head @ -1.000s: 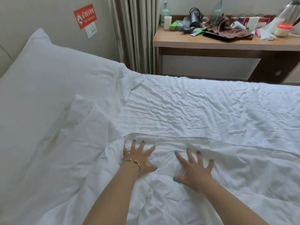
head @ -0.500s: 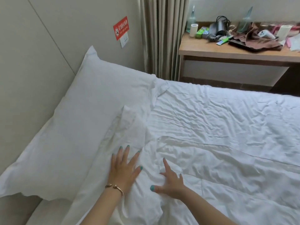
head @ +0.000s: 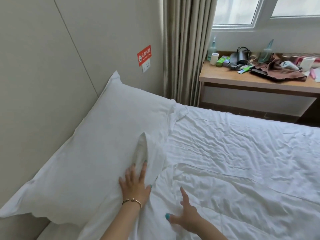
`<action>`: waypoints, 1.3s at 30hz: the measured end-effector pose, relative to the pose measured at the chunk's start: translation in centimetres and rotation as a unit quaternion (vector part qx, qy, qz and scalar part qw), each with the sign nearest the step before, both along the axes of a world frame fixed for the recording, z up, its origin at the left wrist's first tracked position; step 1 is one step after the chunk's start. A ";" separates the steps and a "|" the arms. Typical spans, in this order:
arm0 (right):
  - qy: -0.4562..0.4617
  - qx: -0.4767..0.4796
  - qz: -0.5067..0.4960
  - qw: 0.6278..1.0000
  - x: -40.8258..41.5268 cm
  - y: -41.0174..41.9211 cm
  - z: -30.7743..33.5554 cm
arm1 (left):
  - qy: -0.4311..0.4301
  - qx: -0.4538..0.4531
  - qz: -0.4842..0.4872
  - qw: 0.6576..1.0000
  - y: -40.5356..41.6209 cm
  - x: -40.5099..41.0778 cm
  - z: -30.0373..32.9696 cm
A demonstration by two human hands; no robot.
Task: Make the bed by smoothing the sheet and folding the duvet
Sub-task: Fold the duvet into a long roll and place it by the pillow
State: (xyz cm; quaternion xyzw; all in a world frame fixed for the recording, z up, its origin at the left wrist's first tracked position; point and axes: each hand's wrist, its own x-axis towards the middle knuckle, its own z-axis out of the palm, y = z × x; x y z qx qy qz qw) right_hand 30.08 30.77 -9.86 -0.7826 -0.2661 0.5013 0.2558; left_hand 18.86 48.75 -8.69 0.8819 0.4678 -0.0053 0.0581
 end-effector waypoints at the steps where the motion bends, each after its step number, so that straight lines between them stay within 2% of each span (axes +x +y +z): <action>1: -0.005 0.020 -0.002 1.000 0.1 -1.0 0.7 | 0.002 -0.003 -0.022 1.000 -1.0 0.4 0.4; 4: -0.032 0.044 0.009 0.998 1.0 -4.4 2.3 | 0.014 -0.021 -0.130 0.991 -5.2 1.9 1.1; 5: -0.044 0.039 0.016 0.998 1.5 -5.4 2.6 | 0.025 -0.061 -0.140 0.988 -6.7 2.7 1.3; 7: -0.051 0.030 0.016 0.998 2.4 -7.1 2.3 | 0.042 -0.113 -0.120 0.985 -9.6 3.4 1.1; 11: -0.031 0.054 -0.005 0.998 2.3 -11.1 2.0 | 0.104 -0.126 -0.130 0.978 -13.8 3.4 1.0; 13: -0.029 0.058 0.004 0.998 2.2 -13.5 2.2 | 0.083 -0.125 -0.119 0.981 -15.3 2.9 1.8; 17: -0.033 0.008 0.060 0.998 2.7 -15.9 3.2 | 0.012 -0.149 -0.070 0.986 -17.7 0.2 5.7; 22: -0.061 -0.027 0.106 0.992 3.5 -14.0 7.0 | 0.045 -0.147 0.002 0.988 -19.2 -2.8 9.0; 27: -0.074 -0.064 0.179 0.979 1.8 -11.5 8.3 | 0.027 -0.150 0.040 0.988 -18.0 -3.2 9.7; 30: -0.073 -0.057 0.175 0.980 0.5 -9.8 7.7 | 0.027 -0.107 0.004 0.994 -15.9 -3.9 9.9; 34: -0.080 -0.031 0.095 0.992 -1.5 -7.1 7.2 | 0.035 -0.103 -0.028 0.994 -11.2 -5.1 10.0; 39: -0.188 0.049 -0.049 0.980 -2.3 2.8 7.1 | 0.040 -0.105 -0.030 0.993 -1.1 -4.2 7.3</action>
